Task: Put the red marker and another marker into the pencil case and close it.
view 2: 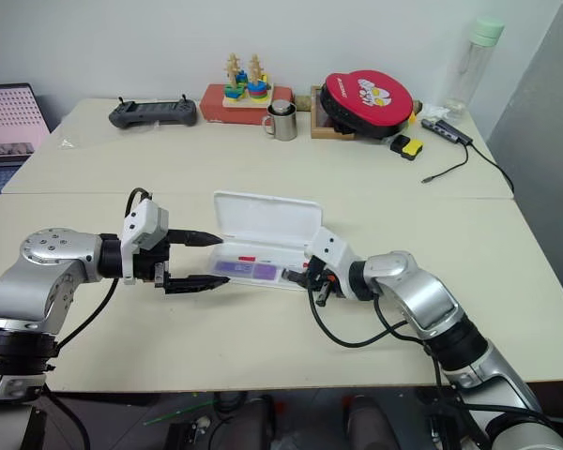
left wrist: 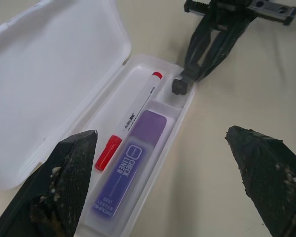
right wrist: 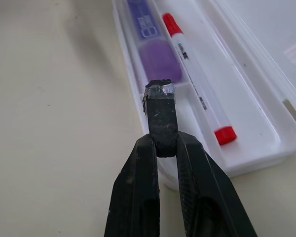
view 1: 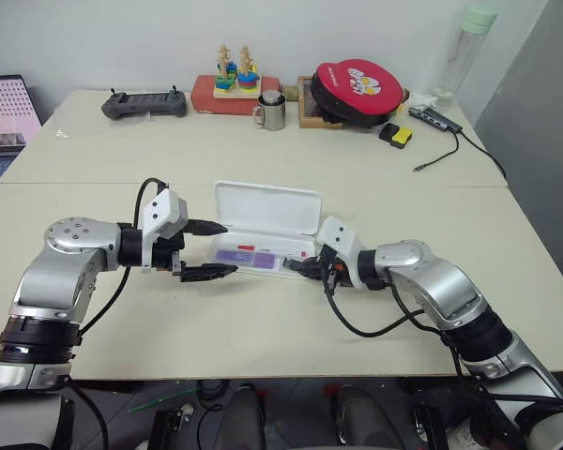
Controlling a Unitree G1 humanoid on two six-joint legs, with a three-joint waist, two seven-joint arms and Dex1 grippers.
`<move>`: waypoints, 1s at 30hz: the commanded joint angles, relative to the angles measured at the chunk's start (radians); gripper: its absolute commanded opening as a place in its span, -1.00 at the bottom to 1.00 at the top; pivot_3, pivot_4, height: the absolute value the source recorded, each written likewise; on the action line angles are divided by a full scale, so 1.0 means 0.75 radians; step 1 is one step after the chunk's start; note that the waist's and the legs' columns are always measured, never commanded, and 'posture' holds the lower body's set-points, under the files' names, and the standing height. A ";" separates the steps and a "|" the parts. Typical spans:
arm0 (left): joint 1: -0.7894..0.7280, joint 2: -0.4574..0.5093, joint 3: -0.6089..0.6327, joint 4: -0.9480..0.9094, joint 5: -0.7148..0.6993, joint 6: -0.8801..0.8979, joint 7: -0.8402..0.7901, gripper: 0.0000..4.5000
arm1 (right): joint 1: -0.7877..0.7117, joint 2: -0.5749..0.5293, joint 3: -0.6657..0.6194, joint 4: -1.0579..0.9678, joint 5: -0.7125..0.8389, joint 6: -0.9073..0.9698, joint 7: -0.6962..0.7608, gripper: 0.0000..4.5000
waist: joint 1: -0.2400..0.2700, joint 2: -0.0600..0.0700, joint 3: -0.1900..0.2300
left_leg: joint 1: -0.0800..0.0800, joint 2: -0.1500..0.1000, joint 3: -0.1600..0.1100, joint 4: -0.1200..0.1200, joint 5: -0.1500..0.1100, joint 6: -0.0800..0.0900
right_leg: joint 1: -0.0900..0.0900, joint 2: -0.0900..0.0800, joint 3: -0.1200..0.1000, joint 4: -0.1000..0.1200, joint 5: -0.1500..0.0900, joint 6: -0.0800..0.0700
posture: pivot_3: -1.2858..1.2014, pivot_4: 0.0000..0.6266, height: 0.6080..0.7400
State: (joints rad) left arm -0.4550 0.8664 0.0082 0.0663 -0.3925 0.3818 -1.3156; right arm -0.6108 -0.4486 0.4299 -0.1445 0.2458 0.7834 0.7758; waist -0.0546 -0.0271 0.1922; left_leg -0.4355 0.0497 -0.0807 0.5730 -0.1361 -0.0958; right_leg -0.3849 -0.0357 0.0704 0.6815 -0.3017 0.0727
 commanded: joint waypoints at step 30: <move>0.135 -0.096 0.492 -0.118 -0.320 0.276 0.400 1.00 | -0.439 0.201 -0.381 0.233 0.181 0.046 -0.095 0.25 | -0.017 0.000 0.000 | 0.002 0.001 0.000 0.000 0.000 0.000 | 0.001 0.000 -0.001 0.001 0.000 0.001 | 0.03 -0.52 1.00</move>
State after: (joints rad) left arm -0.3556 0.8009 0.3181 0.0089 -0.5928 0.5805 -1.0543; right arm -0.8957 -0.3172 0.1747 -0.0800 0.4339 0.8464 0.7883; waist -0.0677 -0.0272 0.1923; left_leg -0.4338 0.0507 -0.0806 0.5735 -0.1361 -0.0958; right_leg -0.3842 -0.0355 0.0700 0.6824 -0.3010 0.0739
